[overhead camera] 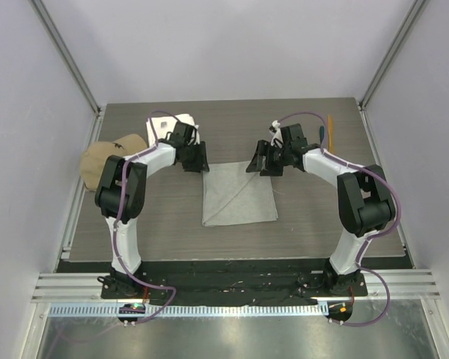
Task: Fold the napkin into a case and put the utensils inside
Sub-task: Pick up the upper triangle-folded napkin from the center of the board.
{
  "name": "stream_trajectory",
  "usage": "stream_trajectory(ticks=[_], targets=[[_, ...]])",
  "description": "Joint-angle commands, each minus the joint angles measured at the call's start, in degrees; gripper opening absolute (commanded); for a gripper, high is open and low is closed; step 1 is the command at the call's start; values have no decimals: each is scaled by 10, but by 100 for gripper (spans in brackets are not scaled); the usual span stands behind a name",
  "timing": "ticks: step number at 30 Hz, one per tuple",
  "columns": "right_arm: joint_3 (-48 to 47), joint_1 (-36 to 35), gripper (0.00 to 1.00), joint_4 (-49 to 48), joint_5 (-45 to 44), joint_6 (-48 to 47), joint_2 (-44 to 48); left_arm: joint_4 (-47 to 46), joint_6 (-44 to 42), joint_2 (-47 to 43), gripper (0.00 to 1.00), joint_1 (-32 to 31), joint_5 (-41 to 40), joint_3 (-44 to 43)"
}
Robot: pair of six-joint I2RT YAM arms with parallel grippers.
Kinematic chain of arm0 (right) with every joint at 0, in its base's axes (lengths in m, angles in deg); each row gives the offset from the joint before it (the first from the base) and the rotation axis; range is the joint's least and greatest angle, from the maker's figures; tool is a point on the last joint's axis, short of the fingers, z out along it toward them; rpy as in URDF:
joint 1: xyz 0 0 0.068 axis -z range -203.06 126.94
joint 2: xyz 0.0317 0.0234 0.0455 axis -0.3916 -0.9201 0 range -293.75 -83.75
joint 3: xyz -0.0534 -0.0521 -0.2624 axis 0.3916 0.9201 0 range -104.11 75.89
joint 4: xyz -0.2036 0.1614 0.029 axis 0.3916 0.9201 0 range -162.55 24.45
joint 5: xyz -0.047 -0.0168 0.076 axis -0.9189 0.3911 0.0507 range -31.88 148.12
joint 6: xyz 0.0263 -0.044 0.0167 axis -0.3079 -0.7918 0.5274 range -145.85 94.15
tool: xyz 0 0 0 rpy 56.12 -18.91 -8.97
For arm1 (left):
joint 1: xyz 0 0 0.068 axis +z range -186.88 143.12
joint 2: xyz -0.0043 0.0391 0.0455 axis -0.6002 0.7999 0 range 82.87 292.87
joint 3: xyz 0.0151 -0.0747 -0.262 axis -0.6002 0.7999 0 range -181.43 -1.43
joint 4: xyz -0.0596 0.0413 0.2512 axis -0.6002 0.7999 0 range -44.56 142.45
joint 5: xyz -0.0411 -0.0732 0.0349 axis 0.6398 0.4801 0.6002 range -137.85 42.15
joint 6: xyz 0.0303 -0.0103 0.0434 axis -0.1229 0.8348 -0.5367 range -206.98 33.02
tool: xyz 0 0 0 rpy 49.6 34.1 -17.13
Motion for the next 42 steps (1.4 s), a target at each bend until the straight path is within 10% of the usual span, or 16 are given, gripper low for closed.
stream_trajectory(ticks=[1, 12, 19, 32, 42], targets=[[2, -9, 69, -18, 8, 6, 32, -18, -1, 22, 43, 13, 32, -15], [2, -54, 69, -19, -3, 13, 23, -50, 23, 28, 40, 33, 101, -19], [0, -71, 69, -27, -1, 21, 12, -64, 15, -3, 60, 33, 103, 15], [-2, -81, 69, -13, -7, 15, 37, -52, 5, 10, 43, 32, 98, 28], [1, -88, 70, -20, -6, 16, 31, -53, 6, 6, 50, 32, 95, 52]])
